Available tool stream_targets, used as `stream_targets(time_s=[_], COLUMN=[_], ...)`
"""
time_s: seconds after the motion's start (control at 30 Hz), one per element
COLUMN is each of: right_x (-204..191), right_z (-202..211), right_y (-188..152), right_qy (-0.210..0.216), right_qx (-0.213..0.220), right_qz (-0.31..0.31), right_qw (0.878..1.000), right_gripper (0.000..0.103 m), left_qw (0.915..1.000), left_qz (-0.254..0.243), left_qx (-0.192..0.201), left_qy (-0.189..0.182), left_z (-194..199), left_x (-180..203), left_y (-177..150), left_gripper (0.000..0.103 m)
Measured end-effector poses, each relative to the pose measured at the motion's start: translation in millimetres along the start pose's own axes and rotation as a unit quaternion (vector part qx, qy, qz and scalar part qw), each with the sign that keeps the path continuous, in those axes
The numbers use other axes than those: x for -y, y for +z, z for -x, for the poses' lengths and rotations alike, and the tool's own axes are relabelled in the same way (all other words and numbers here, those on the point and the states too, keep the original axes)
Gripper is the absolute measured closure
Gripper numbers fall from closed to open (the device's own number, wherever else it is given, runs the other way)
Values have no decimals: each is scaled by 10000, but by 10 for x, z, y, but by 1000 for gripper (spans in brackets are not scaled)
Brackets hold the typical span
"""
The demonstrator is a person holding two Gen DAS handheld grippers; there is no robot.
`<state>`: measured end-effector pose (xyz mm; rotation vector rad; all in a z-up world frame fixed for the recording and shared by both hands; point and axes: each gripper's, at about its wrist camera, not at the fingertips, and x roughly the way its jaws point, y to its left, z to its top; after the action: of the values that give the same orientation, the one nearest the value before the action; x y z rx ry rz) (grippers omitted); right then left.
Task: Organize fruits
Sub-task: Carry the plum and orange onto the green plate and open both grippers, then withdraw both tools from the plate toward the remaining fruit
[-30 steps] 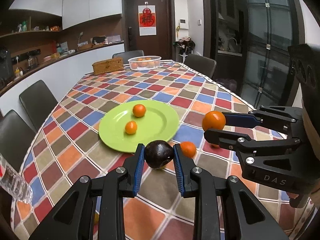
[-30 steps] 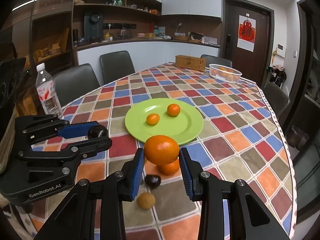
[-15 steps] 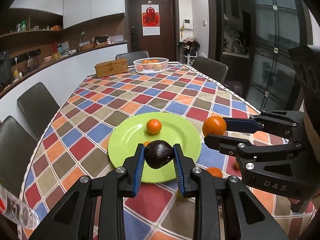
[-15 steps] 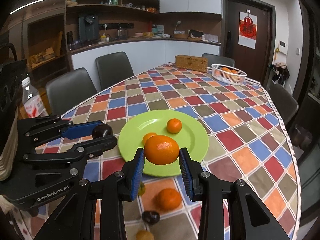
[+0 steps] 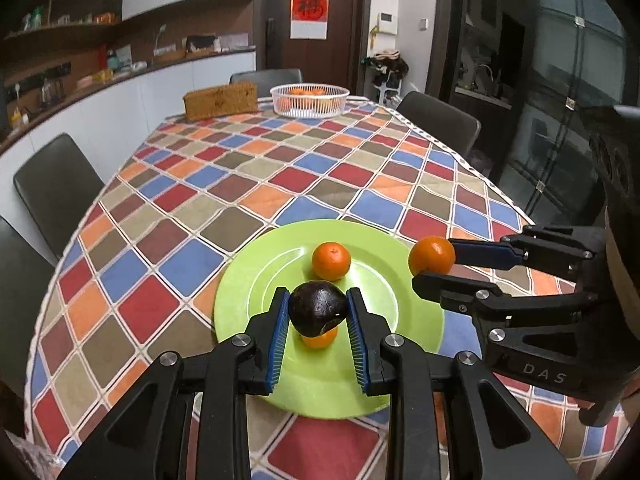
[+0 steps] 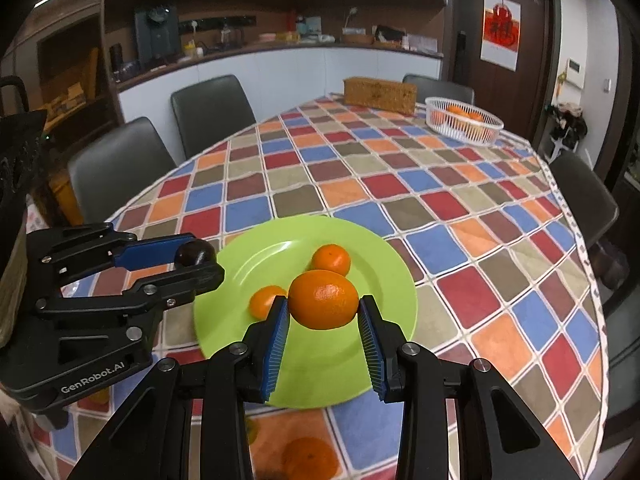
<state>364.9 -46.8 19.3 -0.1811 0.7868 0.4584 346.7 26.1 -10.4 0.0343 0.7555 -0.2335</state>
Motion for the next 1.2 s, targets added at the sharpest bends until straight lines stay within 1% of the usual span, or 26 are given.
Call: stream_targets(time_s=[0.3,0.53,0.67,0.73,0.8,0.83,0.9,1.0,1.2], right_x=[176,249,273,266,252,245,241,242,240], right_z=[-394,-625,-696,-709,-714,-714,-719,-671,-439], right_y=[121,139,135,133,133,134,137,127,104], right_qy=[-58,-72,-28,-20,-12,-16,-29,-53,-89], right_qx=[-428,-677,-747,-756,-746,-737,-747,-714,-505], right_qz=[-277,-411,-510,-500,-477,-468,-457,-464,-513], right_qw=[9987,9968,9959,9959,9961,9962,9962,9963,9974], right_gripper=[66,66,66,66,66,66,66,61,61], left_qw=[9988,9968,9962,9960,9959,9960,9961,9961,9975], left_qz=[223,462,478,459,433,429,434,449,320], left_qx=[-441,-650,-731,-760,-796,-785,-770,-763,-592], left_qy=[32,-32,-27,-38,-46,-35,-5,63,214], left_z=[-457,-663,-726,-743,-752,-748,-725,-664,-390], left_x=[-202,-310,-323,-311,-295,-292,-292,-294,-219], left_y=[139,199,205,206,210,213,216,208,187], left_gripper=[75,75,74,73,61,60,59,59,58])
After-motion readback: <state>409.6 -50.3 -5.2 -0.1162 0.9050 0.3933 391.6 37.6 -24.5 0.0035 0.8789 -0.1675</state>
